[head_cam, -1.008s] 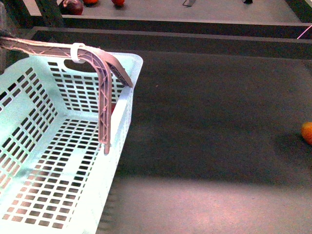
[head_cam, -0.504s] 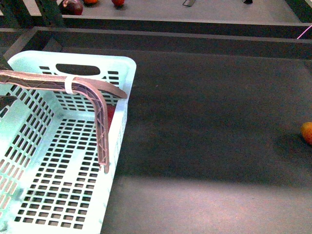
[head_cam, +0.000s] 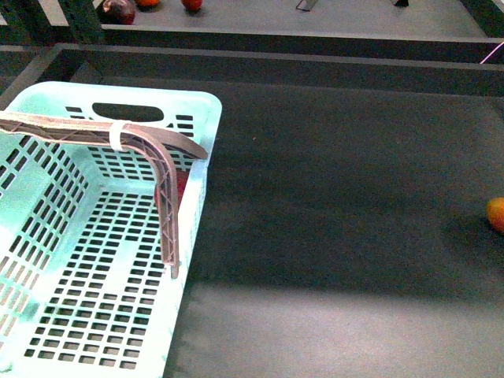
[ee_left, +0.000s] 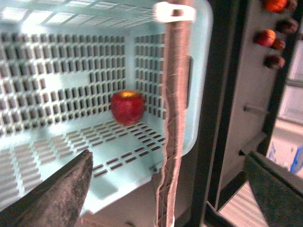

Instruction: Pick apple with right arm and hold basket with left

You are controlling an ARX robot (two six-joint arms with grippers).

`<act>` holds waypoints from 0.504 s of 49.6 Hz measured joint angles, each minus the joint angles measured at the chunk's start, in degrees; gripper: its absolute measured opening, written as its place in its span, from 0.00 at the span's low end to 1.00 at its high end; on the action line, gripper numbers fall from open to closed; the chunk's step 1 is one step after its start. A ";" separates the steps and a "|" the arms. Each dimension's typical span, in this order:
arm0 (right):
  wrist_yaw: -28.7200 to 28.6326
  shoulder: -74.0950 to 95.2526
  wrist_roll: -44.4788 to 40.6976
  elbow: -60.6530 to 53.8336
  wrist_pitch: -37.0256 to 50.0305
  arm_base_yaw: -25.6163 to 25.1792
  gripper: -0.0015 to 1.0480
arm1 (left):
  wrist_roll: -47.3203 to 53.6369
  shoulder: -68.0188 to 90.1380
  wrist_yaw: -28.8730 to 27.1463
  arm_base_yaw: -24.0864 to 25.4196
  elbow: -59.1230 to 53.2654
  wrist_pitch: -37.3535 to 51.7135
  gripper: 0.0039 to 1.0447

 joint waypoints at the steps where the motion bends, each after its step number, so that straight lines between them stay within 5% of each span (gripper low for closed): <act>1: 0.02 0.00 0.00 0.00 0.00 0.00 0.91 | 5.33 -0.44 -0.39 0.02 -2.38 6.14 0.87; 6: 0.04 0.00 0.00 0.00 0.00 0.00 0.91 | 35.85 -2.43 0.46 0.87 -16.41 39.06 0.69; 10: 0.04 0.00 0.00 0.00 0.00 0.00 0.91 | 57.83 -5.35 1.27 1.68 -20.57 52.22 0.55; 15: 0.02 0.00 0.00 0.00 0.00 0.00 0.91 | 77.72 -9.92 1.95 2.89 -22.60 54.55 0.36; 23: 0.04 0.00 0.00 0.00 0.00 0.00 0.91 | 86.40 -15.50 6.88 7.28 -26.71 51.45 0.03; 25: 0.04 0.00 0.00 0.00 0.00 0.00 0.91 | 86.90 -16.96 6.84 7.89 -27.15 50.73 0.03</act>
